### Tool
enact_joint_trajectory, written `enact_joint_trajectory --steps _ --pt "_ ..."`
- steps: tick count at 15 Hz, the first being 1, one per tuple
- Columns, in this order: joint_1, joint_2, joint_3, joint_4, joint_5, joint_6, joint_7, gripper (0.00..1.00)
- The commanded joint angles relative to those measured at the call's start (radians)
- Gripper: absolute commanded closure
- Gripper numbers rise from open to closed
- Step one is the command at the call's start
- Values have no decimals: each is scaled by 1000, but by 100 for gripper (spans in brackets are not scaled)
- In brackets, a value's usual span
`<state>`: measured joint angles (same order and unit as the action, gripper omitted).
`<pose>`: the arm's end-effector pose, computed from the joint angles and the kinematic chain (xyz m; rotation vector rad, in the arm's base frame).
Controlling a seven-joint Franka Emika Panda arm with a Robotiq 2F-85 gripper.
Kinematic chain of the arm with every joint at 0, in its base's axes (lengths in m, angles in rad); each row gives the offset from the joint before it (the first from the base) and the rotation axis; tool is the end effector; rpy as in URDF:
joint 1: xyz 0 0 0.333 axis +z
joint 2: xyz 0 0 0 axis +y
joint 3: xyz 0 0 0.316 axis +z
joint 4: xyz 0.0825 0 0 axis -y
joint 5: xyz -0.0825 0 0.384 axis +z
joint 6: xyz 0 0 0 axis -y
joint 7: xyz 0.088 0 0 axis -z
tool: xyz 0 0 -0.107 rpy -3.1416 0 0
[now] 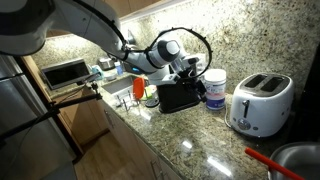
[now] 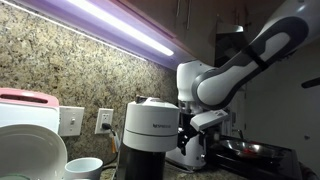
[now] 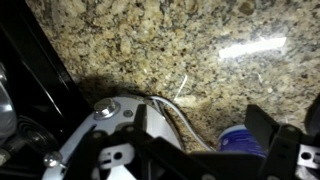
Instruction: Slide the tin forward
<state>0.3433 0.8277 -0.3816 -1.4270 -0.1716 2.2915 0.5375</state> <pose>0.7349 0.0259 0.2362 2.7179 -0.4655 0.2519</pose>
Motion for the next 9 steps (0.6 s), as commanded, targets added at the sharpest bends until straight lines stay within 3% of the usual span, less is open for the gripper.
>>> enact_joint_trajectory --steps 1,4,9 --pt "-65 -92 39 -115 -26 -11 42 0" --pt "-101 -170 72 -246 -23 35 8 0" --pt "-91 -357 99 -502 -84 146 13 0"
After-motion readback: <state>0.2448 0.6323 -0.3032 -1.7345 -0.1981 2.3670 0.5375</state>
